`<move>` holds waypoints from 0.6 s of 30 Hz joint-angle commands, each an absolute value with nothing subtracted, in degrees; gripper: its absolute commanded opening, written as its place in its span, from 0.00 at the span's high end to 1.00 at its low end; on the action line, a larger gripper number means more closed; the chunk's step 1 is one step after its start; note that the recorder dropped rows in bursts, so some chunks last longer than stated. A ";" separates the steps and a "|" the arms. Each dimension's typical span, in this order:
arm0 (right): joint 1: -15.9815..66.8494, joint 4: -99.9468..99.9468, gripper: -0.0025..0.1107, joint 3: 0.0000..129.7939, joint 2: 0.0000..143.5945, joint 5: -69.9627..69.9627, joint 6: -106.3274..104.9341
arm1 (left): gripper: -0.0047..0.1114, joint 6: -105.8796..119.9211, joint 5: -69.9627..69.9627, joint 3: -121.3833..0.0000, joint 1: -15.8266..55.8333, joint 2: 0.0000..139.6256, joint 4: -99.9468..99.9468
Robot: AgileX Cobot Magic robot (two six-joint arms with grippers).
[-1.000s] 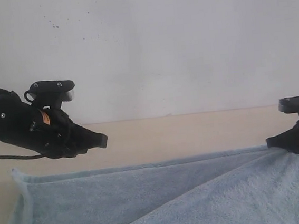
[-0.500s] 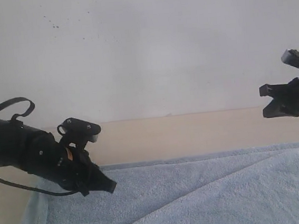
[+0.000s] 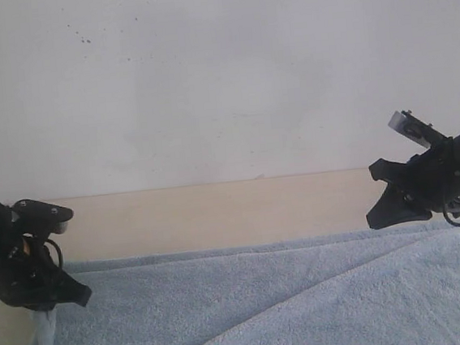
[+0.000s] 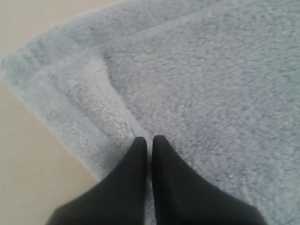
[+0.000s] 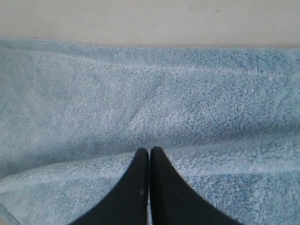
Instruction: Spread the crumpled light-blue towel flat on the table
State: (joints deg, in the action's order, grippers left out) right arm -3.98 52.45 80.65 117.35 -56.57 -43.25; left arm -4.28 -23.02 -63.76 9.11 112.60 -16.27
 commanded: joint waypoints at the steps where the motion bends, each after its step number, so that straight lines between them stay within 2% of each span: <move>1: -3.99 51.92 0.98 80.48 116.59 -57.17 -43.21 | 0.93 -6.35 -25.05 -63.65 6.70 112.00 -16.33; 8: -3.99 51.92 0.98 80.48 116.59 -57.29 -42.93 | 0.93 -19.35 -25.32 -63.65 3.88 104.23 -27.30; 11: -3.99 51.50 0.98 80.48 116.59 -58.30 -42.93 | 0.93 -18.83 -25.19 -63.65 3.90 101.18 -24.95; 14: -3.99 49.22 0.98 80.48 116.59 -60.39 -41.57 | 0.93 -5.74 -24.39 -63.65 5.79 99.64 -11.63; 18: -3.99 48.08 0.98 78.90 116.55 -58.94 -39.81 | 0.93 23.15 -26.32 -63.54 9.66 101.27 12.19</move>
State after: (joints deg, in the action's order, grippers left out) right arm -3.98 49.07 80.09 117.35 -59.73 -40.64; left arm 7.04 -24.95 -63.76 7.40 100.33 -1.77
